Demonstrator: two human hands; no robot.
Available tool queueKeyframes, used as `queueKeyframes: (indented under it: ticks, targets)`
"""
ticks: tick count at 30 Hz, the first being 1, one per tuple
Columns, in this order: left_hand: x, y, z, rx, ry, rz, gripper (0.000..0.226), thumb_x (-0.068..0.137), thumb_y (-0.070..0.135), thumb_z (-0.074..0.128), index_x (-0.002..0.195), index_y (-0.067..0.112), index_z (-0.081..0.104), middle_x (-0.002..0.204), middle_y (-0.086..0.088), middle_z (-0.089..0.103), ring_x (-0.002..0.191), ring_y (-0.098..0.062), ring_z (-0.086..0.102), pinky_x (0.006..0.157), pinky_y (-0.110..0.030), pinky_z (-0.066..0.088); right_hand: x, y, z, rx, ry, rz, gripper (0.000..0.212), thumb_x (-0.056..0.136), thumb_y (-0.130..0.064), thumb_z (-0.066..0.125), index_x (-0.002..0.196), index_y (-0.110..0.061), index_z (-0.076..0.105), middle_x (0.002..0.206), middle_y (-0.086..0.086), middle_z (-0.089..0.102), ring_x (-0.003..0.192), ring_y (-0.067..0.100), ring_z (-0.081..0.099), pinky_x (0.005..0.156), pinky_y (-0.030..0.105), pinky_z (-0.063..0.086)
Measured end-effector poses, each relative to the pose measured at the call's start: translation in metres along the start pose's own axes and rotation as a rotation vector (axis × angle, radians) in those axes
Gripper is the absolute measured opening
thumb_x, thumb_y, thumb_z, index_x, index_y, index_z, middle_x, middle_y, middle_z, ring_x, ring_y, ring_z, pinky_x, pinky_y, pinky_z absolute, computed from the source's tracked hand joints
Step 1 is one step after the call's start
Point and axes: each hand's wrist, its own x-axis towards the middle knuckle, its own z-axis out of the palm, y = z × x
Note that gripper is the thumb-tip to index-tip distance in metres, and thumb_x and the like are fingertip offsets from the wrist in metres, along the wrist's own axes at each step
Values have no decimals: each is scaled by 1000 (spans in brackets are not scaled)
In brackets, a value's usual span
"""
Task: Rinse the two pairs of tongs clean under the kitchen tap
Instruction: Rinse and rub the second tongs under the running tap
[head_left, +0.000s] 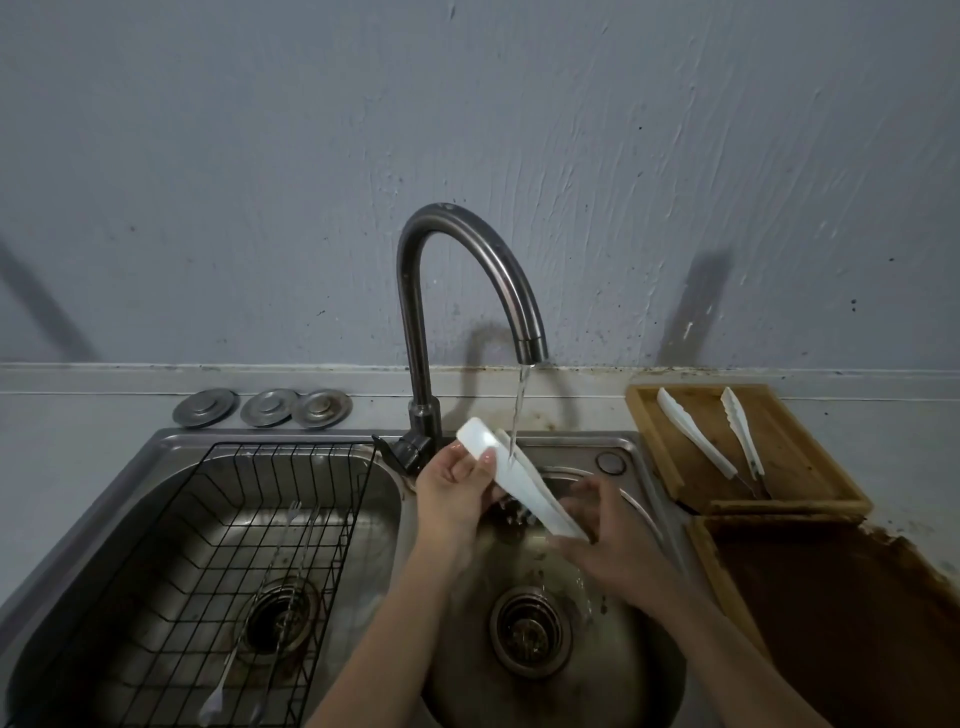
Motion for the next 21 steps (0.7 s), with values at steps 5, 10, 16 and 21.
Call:
queueKeyframes:
  ticks: [5,10,16,21]
  targets:
    - [-9,-4,15,216,-80,48,11,78,-3,69,78,7,64,58,1,65,57,-13,64,56,-25,57,5,-2,11,111,-200,271,35,86,-47,55,102,-15,55,76,-2,59,53,4,55,45,20,43]
    - [-12,-4,10,462,-99,64,17,81,9,70,69,16,60,43,9,56,48,-5,58,54,-21,55,5,15,20,324,-259,352,88,82,-74,17,87,0,66,57,6,57,43,14,49,40,24,41]
    - [-12,-4,-11,969,205,316,39,64,25,83,95,24,58,97,8,55,92,-7,50,75,-9,40,5,22,19,304,-180,315,70,90,-63,24,59,-14,64,46,1,56,36,13,47,40,24,41]
    - [-8,-5,-12,525,-154,-80,38,75,12,75,109,6,62,112,-16,67,95,-17,63,81,-21,52,9,22,22,484,-236,339,62,92,-58,30,59,-13,59,45,1,48,33,13,39,35,22,35]
